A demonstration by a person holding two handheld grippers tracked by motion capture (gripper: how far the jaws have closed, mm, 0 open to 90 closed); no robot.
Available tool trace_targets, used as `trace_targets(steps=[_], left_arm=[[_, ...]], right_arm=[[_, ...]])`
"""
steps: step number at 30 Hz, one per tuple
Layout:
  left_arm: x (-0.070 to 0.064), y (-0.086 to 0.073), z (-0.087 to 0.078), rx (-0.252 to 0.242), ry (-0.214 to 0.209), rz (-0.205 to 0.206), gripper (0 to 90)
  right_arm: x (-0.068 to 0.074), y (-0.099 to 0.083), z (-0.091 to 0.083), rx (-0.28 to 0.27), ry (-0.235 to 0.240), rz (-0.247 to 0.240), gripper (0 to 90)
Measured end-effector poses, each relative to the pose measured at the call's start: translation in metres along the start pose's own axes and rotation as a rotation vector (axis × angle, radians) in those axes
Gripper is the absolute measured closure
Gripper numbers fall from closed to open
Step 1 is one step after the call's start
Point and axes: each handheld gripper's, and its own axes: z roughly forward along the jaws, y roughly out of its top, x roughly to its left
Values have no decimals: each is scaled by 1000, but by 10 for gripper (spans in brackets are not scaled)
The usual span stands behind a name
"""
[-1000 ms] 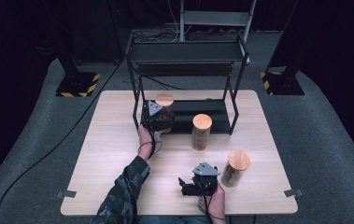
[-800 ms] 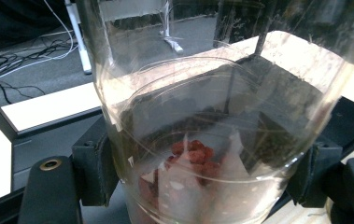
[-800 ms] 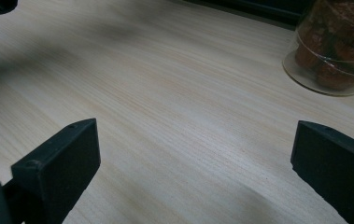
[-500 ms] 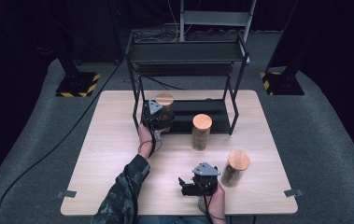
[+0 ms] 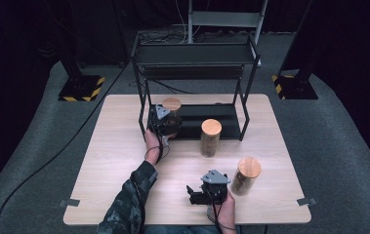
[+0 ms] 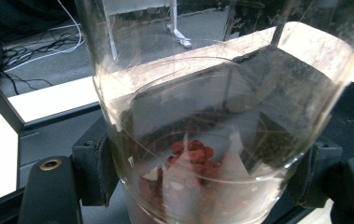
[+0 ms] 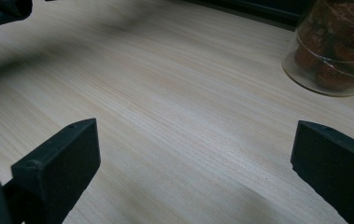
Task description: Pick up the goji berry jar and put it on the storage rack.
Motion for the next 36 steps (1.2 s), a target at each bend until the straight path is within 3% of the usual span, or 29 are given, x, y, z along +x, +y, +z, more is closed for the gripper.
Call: trace_targets(steps=[36], left_arm=[[0, -5, 12, -11, 24, -34, 247]], right_arm=[[0, 0, 0, -4, 0, -4, 7]])
